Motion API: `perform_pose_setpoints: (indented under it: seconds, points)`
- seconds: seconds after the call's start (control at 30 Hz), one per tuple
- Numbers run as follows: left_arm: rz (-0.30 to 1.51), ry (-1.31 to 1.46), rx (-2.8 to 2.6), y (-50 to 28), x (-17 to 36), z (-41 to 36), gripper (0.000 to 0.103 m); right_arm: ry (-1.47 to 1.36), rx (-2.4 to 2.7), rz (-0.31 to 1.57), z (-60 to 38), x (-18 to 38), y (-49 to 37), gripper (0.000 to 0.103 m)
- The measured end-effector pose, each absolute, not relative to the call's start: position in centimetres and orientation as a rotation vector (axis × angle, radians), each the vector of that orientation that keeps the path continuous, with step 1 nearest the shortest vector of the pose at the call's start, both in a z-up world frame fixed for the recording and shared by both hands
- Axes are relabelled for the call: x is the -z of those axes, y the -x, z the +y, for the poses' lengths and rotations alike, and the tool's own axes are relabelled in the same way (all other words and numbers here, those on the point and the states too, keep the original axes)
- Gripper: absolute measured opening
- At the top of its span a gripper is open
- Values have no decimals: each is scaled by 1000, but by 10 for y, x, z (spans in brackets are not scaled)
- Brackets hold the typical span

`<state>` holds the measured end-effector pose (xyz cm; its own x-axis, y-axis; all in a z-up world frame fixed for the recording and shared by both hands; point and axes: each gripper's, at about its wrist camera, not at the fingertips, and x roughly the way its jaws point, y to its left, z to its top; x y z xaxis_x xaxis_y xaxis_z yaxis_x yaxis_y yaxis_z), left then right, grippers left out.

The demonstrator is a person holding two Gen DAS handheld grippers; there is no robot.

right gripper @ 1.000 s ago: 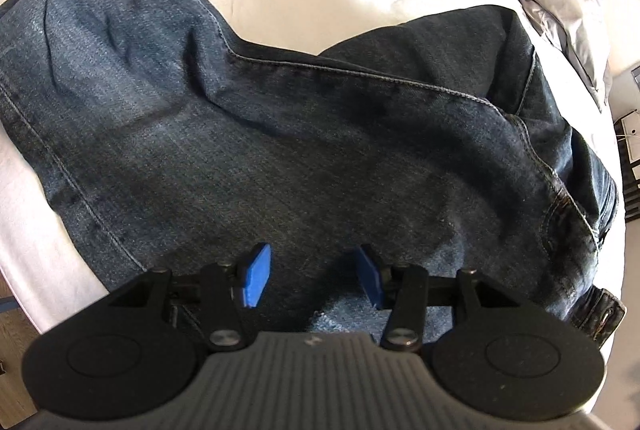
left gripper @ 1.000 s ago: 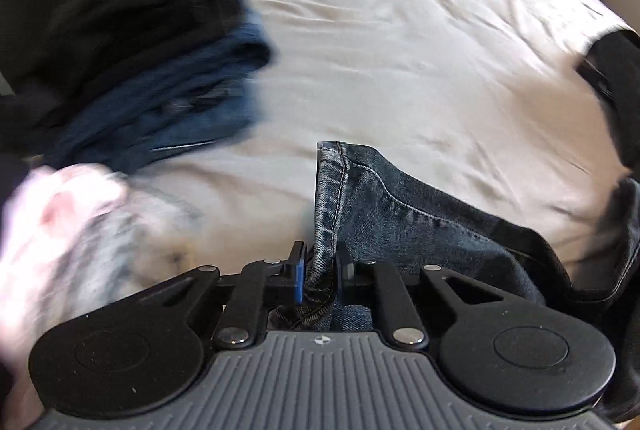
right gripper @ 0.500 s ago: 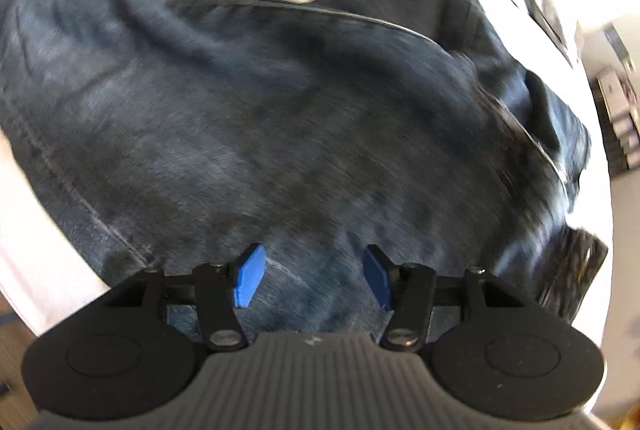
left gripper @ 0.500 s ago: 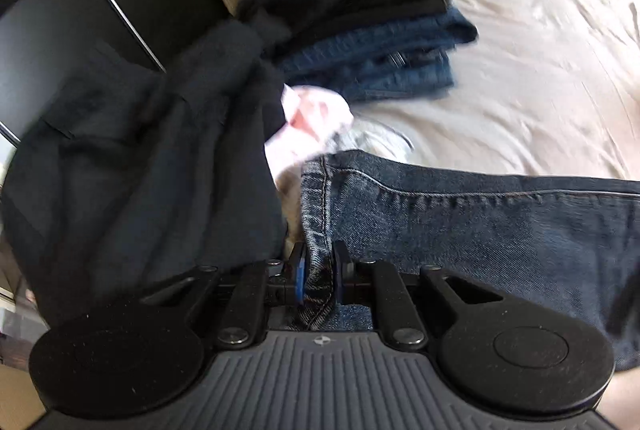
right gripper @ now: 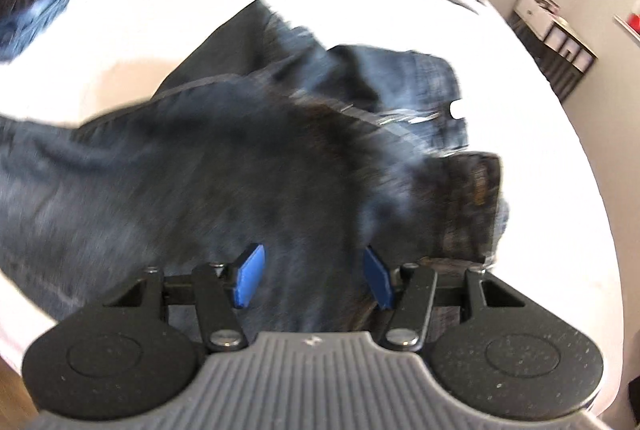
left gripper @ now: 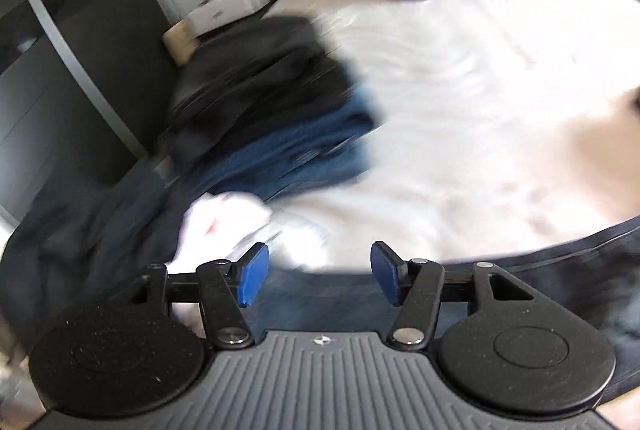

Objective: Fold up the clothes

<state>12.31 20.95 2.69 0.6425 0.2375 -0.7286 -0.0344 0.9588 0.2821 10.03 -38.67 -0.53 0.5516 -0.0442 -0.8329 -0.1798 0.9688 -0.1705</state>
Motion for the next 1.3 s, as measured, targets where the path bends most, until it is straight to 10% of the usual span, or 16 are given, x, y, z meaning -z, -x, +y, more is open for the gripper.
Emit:
perform_pose_setpoints:
  seconds: [0.87,1.1,1.3]
  points:
    - [823,-20,570,-312,3,-123,66,-221,28,865,-503,0,-302,74]
    - [1061,74,511,-366,38,-162,65,-335,-27,916,-514,20,-304,62]
    - [1155,117,507,-359,46,-166,14,-221,-68,904,-497,0,-283,39]
